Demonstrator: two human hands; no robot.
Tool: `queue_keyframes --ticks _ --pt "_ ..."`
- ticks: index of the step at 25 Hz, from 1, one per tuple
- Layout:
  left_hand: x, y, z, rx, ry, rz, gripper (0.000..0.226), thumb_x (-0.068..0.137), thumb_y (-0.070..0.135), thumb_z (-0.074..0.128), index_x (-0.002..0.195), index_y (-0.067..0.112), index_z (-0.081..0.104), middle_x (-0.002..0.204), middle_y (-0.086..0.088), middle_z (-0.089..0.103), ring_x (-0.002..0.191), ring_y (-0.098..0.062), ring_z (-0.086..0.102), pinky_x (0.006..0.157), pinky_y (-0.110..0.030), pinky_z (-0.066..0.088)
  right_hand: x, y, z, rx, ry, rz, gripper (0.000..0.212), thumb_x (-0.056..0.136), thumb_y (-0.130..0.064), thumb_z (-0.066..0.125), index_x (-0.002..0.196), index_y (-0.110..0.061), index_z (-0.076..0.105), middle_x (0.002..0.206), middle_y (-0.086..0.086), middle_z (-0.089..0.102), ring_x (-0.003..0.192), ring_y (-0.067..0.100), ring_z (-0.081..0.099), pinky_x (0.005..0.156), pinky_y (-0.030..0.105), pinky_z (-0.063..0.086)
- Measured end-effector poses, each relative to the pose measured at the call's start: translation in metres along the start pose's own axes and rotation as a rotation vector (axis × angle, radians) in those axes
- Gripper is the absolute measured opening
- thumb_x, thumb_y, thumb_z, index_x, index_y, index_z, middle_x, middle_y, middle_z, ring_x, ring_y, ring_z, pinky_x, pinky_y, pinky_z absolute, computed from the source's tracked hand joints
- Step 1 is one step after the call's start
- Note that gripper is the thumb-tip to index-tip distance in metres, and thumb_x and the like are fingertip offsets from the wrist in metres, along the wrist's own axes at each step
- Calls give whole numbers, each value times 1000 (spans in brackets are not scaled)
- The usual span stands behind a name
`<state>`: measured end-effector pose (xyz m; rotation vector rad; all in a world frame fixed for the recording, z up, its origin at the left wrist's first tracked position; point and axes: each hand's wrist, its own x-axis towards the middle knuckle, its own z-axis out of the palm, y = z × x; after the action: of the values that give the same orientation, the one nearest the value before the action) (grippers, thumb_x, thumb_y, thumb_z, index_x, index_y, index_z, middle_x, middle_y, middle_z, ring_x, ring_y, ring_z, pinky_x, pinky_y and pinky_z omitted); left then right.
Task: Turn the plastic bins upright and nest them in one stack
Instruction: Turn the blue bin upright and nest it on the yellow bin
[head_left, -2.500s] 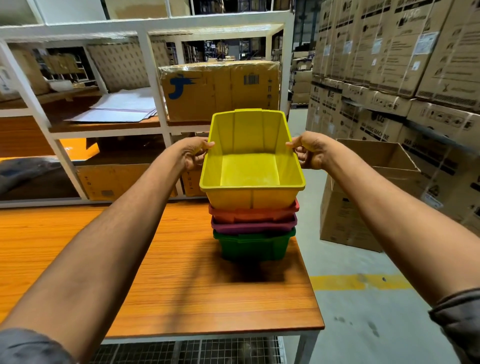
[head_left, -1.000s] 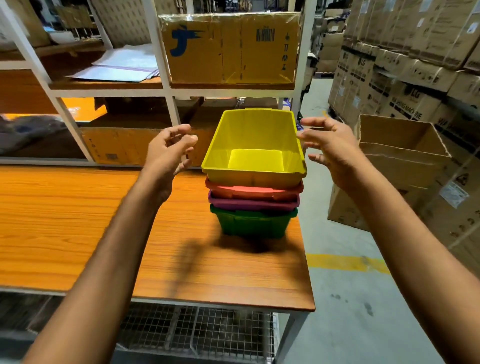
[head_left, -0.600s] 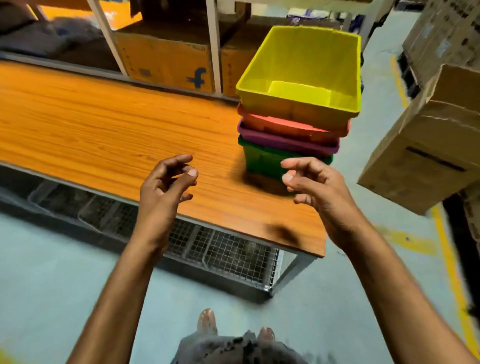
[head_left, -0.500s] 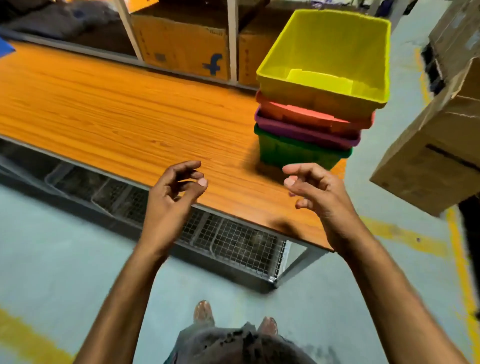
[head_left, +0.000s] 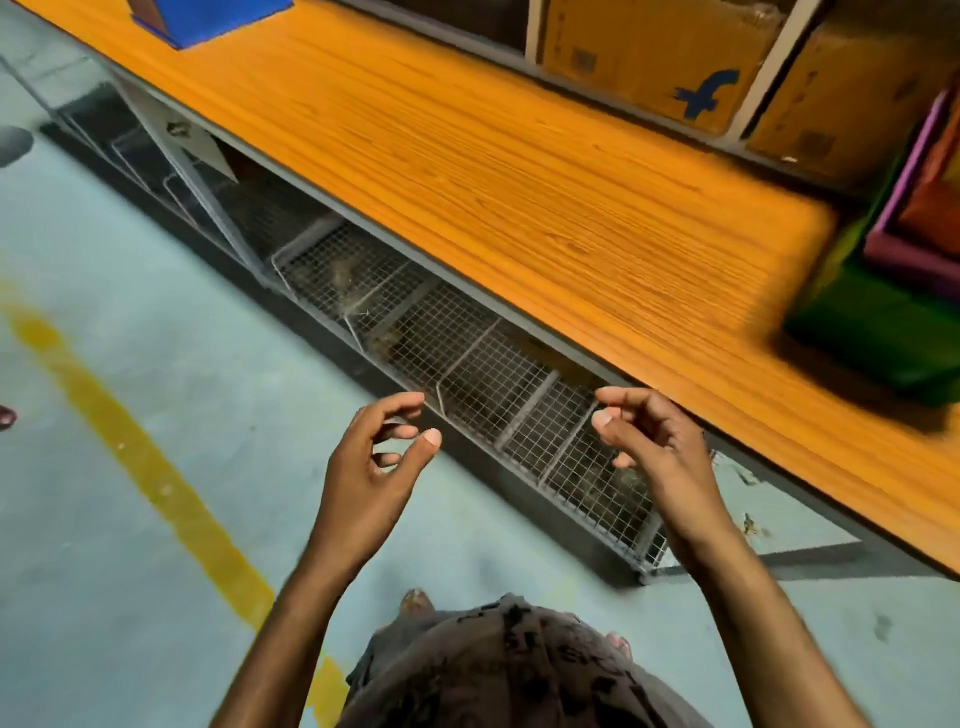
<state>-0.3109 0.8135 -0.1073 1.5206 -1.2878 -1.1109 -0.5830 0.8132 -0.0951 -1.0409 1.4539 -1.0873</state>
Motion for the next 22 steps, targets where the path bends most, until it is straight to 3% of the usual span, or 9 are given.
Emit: queue_keyframes --ticks 5,9,12,14,19,22 --pt "38 -33 -116 -8 142 -43 29 94 22 73 119 33 66 124 12 66 109 -10 64 80 -27 49 39 -15 138 -49 -164 -59 20 94 -16 70 113 -24 70 106 10 69 83 5 64 67 15 51" --pt "78 -49 -182 -33 295 -49 30 94 21 73 119 34 65 124 14 67 110 -10 64 81 -28 48 79 -32 227 -125 -256 -138 25 93 -19 73 117 -21 68 92 -1 66 79 2 59 73 17 49" --pt "119 -59 -222 45 413 -19 34 93 23 74 121 39 62 127 20 62 113 -6 62 87 -30 50 123 -40 279 -259 -204 -238 30 91 -24 75 119 -25 66 101 -7 66 84 4 61 80 18 51" --pt "150 -66 -245 156 468 9 37 93 24 74 124 38 60 125 21 59 113 -3 61 89 -30 50 156 -46 312 -378 -184 -333 33 90 -32 75 121 -33 63 107 -12 64 96 6 62 87 26 51" --pt "256 -64 -299 455 503 64 39 93 31 70 130 37 58 125 17 56 114 -4 59 88 -32 50 258 -68 402 -549 -276 -480 38 90 -43 69 126 -42 56 113 -20 58 109 5 56 94 29 46" --pt "320 -55 -331 448 499 78 37 93 34 70 128 38 58 122 19 57 112 -4 60 89 -35 52 321 -95 453 -476 -363 -462 38 89 -44 69 125 -41 57 114 -19 59 108 0 57 91 24 46"
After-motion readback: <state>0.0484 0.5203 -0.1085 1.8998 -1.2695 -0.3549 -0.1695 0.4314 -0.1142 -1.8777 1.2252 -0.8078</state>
